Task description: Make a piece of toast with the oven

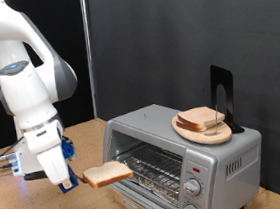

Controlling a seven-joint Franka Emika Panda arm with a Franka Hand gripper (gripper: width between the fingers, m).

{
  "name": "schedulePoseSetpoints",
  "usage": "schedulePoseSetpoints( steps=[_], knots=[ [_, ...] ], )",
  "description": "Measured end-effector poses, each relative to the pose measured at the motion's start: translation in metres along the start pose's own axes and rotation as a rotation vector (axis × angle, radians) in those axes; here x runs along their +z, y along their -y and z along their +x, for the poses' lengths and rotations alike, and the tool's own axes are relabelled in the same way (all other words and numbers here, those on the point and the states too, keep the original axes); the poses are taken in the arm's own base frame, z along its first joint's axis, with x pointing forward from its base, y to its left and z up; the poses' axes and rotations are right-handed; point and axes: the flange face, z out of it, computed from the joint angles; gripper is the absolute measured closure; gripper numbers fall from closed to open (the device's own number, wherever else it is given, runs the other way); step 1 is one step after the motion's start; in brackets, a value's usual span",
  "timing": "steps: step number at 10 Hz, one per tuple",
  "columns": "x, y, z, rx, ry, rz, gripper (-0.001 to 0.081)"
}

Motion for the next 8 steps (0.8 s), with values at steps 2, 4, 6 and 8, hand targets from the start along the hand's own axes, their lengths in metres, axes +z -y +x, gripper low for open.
schedulePoseSetpoints(
  steps=[2, 4, 6, 8],
  knots=[
    [-0.009, -0.01, 0.005, -0.065, 0.027, -0.013, 0.0402],
    [-0.011, -0.015, 0.017, -0.093, 0.058, -0.015, 0.0402],
    [-0.01, -0.016, 0.021, -0.097, 0.076, -0.022, 0.0402],
    [-0.01, -0.008, 0.026, -0.17, 0.046, -0.068, 0.0402]
  ],
)
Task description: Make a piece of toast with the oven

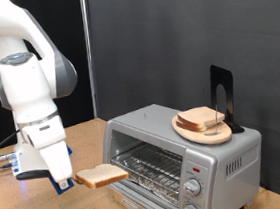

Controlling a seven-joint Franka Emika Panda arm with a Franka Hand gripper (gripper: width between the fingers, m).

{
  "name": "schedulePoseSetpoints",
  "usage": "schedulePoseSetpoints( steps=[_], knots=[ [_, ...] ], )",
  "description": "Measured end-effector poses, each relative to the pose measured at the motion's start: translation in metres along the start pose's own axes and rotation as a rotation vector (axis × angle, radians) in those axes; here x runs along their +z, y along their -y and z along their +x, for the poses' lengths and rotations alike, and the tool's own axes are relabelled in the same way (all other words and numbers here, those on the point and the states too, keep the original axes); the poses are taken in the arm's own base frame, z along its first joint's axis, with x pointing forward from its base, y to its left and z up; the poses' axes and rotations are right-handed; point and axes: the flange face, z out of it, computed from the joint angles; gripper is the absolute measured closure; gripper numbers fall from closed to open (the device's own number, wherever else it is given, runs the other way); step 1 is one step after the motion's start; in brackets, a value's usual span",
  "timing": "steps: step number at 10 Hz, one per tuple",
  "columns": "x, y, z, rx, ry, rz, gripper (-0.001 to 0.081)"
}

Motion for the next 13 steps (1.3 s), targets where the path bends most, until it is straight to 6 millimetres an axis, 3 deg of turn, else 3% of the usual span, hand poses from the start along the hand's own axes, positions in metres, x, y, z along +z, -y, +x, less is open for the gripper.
schedulePoseSetpoints(
  steps=[4, 8, 13],
  knots=[
    [-0.007, 0.043, 0.036, -0.147, 0.07, -0.106, 0.0402],
    [-0.006, 0.08, 0.066, -0.143, 0.114, -0.168, 0.0402],
    [0.015, 0.082, 0.058, -0.128, 0.199, -0.171, 0.0402]
  ],
)
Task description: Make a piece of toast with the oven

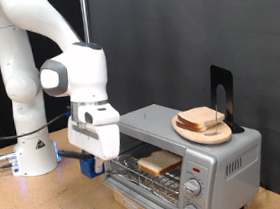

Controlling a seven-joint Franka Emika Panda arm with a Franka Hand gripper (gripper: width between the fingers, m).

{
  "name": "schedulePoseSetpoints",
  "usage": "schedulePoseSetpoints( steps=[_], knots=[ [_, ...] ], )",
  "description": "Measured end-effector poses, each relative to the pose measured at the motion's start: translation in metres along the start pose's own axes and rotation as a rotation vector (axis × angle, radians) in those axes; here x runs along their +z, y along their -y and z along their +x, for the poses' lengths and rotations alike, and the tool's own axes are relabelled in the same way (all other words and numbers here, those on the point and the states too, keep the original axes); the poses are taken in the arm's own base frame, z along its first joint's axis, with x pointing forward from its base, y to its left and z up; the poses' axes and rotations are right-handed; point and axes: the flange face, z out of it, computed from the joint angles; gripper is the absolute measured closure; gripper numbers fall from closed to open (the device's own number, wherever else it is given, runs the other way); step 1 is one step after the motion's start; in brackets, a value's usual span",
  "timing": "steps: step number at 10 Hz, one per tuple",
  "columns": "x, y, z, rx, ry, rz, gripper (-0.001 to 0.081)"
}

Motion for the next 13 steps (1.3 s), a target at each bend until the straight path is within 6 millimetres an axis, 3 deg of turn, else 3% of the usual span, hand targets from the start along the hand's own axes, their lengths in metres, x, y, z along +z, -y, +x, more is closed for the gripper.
schedulePoseSetpoints(
  steps=[4, 7, 9, 13],
  knots=[
    [0.01, -0.014, -0.014, 0.092, -0.076, 0.06, 0.0402],
    [0.003, -0.037, -0.049, 0.189, -0.149, 0.169, 0.0402],
    [0.001, -0.034, -0.046, 0.169, -0.154, 0.165, 0.0402],
    [-0.031, -0.044, -0.063, 0.137, -0.309, 0.272, 0.0402]
  ],
)
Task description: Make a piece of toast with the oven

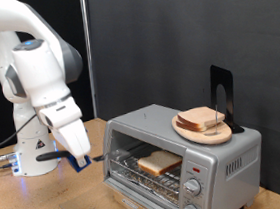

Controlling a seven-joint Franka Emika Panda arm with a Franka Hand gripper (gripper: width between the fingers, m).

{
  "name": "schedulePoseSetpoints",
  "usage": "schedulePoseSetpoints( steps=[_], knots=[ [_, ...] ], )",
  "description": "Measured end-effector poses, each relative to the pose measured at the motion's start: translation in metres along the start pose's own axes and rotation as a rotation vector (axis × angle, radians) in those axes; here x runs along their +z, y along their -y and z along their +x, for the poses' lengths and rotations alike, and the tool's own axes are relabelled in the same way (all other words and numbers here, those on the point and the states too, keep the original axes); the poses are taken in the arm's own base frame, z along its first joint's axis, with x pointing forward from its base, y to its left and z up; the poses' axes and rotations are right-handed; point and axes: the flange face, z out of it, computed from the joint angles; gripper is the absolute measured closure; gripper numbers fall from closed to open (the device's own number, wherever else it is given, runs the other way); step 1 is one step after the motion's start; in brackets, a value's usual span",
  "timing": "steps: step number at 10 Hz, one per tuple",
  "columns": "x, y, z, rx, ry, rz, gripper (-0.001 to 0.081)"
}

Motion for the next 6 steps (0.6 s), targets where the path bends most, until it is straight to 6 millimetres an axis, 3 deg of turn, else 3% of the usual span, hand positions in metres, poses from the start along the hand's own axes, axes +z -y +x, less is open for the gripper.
schedulePoseSetpoints(
  steps=[3, 6],
  knots=[
    [-0.037, 0.005, -0.002, 0.01, -0.079, 0.042, 0.0402],
    [-0.04, 0.01, -0.002, -0.003, -0.081, 0.058, 0.0402]
  ],
)
